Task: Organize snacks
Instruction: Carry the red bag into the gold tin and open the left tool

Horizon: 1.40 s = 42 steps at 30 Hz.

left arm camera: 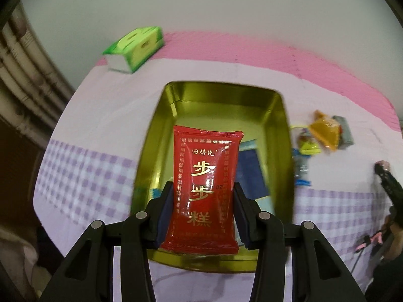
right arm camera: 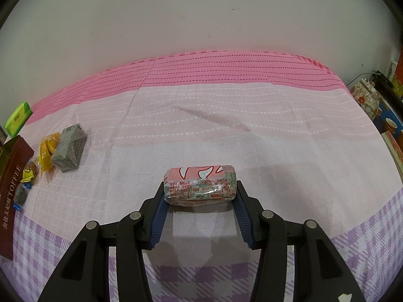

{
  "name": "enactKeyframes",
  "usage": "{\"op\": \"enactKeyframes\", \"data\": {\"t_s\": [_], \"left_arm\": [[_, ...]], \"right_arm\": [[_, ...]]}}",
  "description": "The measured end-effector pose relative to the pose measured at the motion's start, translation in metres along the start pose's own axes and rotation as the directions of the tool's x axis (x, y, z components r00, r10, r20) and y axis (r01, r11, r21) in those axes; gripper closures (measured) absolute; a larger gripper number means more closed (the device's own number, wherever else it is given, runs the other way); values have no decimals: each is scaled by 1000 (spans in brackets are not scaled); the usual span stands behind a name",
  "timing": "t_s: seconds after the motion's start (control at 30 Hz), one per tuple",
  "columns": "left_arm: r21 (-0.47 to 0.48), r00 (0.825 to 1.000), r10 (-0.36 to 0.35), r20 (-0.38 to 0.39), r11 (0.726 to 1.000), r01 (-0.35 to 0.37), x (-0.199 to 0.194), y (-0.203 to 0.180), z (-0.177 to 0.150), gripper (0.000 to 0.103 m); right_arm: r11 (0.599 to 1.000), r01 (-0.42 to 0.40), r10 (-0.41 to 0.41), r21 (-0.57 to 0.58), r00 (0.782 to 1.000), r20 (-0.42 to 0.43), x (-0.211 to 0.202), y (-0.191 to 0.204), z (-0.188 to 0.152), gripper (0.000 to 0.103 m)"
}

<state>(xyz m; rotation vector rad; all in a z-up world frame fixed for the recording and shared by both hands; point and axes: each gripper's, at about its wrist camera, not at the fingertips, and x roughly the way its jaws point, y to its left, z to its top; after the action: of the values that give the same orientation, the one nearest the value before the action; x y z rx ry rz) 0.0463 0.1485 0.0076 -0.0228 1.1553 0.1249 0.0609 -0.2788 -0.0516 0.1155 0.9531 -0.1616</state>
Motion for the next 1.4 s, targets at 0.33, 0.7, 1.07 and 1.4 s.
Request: {"op": "enactKeyframes", "data": {"t_s": [0.33, 0.7, 1.07, 1.4], "left_arm": [[8, 997, 69, -41, 998, -69, 20, 25, -12, 58], [44, 995, 76, -60, 996, -73, 36, 28, -20, 58], [69, 996, 74, -42, 995, -71, 40, 27, -23, 57], [112, 995, 98, 11, 989, -99, 32, 22, -25, 51]], "right_arm": [[1000, 4, -4, -5, 1000, -1, 0, -1, -1, 56], [1000, 16, -17, -21, 1000, -5, 0, 0, 1, 56], [999, 24, -24, -32, 1000, -8, 2, 2, 3, 56], [999, 30, -31, -39, 999, -9, 3, 2, 5, 56]]}}
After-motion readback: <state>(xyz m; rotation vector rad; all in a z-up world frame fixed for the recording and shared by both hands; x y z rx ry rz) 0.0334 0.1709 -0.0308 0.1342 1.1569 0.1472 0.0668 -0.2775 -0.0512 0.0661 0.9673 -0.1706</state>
